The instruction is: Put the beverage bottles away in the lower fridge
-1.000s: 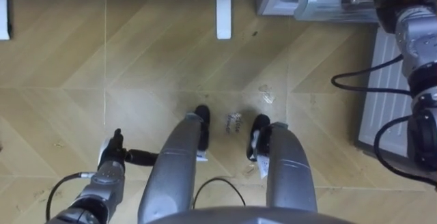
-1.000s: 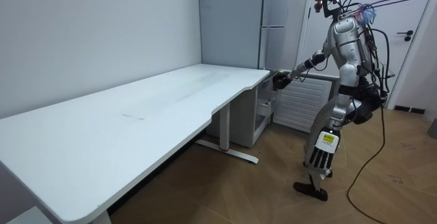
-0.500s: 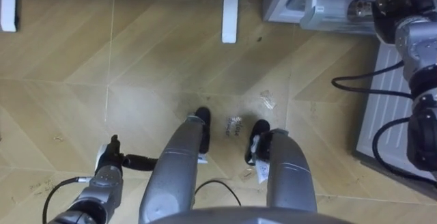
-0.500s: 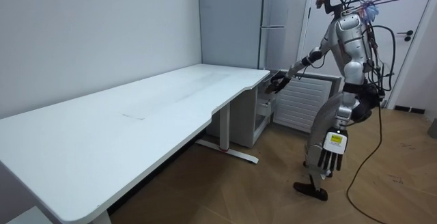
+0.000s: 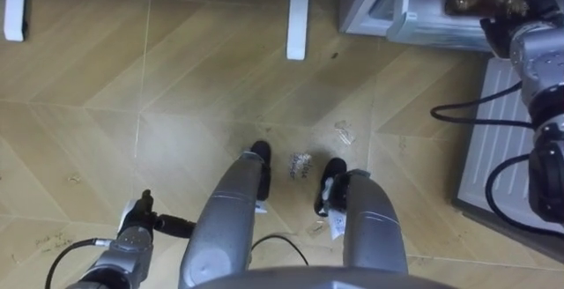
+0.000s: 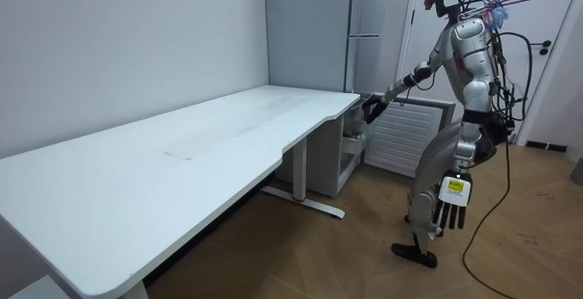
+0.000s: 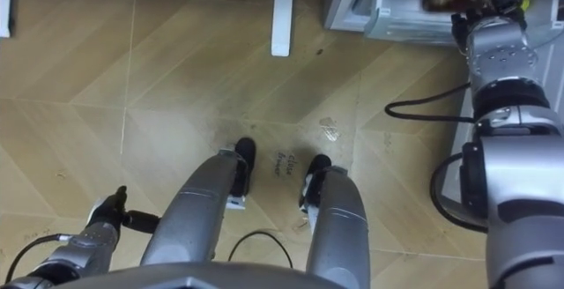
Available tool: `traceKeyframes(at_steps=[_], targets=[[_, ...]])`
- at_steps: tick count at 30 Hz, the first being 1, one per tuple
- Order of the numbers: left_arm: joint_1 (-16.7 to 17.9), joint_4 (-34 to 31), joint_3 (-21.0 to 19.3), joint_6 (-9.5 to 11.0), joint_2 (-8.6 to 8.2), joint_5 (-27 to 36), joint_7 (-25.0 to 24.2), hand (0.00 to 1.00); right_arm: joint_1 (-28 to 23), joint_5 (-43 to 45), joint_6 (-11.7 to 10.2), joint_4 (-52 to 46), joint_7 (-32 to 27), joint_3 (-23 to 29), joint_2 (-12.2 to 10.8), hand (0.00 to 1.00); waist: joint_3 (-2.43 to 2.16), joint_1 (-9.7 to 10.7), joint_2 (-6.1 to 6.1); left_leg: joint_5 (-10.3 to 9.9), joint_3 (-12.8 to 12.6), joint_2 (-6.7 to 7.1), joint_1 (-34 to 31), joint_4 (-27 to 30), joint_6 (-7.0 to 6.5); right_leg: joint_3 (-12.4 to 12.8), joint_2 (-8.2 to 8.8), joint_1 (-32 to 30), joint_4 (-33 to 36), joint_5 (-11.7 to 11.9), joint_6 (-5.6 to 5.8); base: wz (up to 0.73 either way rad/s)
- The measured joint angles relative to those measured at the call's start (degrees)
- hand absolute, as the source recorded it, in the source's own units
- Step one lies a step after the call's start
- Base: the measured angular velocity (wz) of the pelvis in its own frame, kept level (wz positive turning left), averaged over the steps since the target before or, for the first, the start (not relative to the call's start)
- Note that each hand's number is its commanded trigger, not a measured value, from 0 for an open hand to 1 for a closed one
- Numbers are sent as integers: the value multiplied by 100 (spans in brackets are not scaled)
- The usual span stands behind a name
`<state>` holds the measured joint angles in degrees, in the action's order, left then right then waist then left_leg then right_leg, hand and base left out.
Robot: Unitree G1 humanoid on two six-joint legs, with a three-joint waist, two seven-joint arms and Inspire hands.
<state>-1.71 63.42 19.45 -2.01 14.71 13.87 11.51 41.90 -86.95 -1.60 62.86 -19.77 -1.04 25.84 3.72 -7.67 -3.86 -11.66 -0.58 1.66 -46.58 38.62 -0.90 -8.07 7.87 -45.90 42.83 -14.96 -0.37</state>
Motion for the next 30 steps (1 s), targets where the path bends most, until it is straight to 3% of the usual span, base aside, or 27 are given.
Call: traceKeyframes(at_steps=[20,30], targets=[[0,11,-7,-18,3,-118,-104,0,-41,171,0,9,294,-45,1,0,-2,10,-17,5,-25,-12,34,-35,-4,-5,9,20,-37,30,-17,0],[-1,35,-42,-12,8,-103,-210,0,-499,345,46,201,1028,-75,0,0,-6,11,-35,56,-20,-84,629,-438,-8,-31,-113,699,-607,171,41,-2]])
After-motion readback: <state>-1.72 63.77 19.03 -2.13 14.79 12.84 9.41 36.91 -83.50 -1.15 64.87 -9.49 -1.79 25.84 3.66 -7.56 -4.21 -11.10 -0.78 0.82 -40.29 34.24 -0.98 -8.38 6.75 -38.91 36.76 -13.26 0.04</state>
